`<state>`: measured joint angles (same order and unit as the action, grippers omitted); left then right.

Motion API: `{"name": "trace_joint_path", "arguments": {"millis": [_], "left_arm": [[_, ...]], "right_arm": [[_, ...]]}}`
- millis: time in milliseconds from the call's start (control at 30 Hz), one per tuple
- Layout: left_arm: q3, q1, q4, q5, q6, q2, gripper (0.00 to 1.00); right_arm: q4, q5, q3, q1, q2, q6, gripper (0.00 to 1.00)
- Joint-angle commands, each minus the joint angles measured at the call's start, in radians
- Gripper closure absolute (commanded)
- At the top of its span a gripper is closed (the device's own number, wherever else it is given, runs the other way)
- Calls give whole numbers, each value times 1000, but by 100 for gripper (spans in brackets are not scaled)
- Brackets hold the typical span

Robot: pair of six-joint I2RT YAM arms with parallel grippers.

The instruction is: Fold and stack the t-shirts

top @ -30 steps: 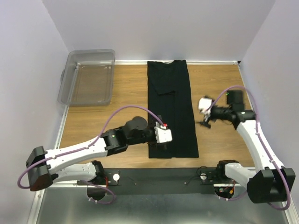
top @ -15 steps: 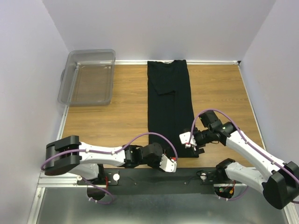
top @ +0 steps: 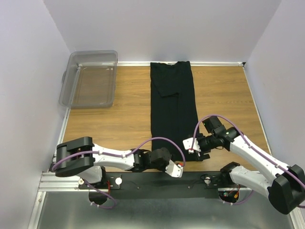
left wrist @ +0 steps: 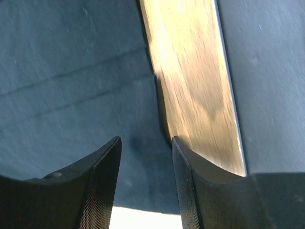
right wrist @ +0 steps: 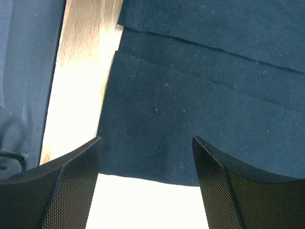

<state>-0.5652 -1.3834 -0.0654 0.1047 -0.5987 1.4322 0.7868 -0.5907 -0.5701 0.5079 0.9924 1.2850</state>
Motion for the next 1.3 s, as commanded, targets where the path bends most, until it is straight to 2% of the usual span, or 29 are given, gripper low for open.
{"name": "trace_joint_path", "arguments": {"millis": [0, 67, 133, 167, 200, 300, 600, 800, 933, 1133, 1267], "left_arm": [[-13, -5, 49, 18, 0, 91, 44], [-21, -5, 53, 16, 2, 114, 47], [-35, -5, 59, 41, 7, 143, 64], [-39, -5, 59, 50, 7, 149, 84], [-39, -6, 59, 67, 11, 146, 92], [-27, -3, 58, 76, 25, 97, 100], [21, -3, 26, 72, 40, -45, 100], [30, 0, 6, 53, 56, -58, 100], [28, 11, -4, 43, 54, -56, 100], [34, 12, 3, 33, 56, -76, 100], [36, 12, -1, 33, 48, -87, 100]], "right_arm": [[-6, 3, 22, 6, -27, 14, 18], [2, -11, 22, 6, -34, 23, 18], [11, -18, 27, 6, -38, 34, 18], [12, -17, 35, 6, -43, 46, 18], [15, -15, 41, 6, -47, 50, 18], [35, -37, 58, 6, -52, 78, 19], [81, -81, 55, 11, 44, 160, 25], [31, -71, 71, 32, 88, 110, 29], [-43, -20, 96, 93, 100, 39, 30], [-139, 57, 110, 152, 173, -36, 38], [-161, 77, 110, 150, 177, -61, 51]]}}
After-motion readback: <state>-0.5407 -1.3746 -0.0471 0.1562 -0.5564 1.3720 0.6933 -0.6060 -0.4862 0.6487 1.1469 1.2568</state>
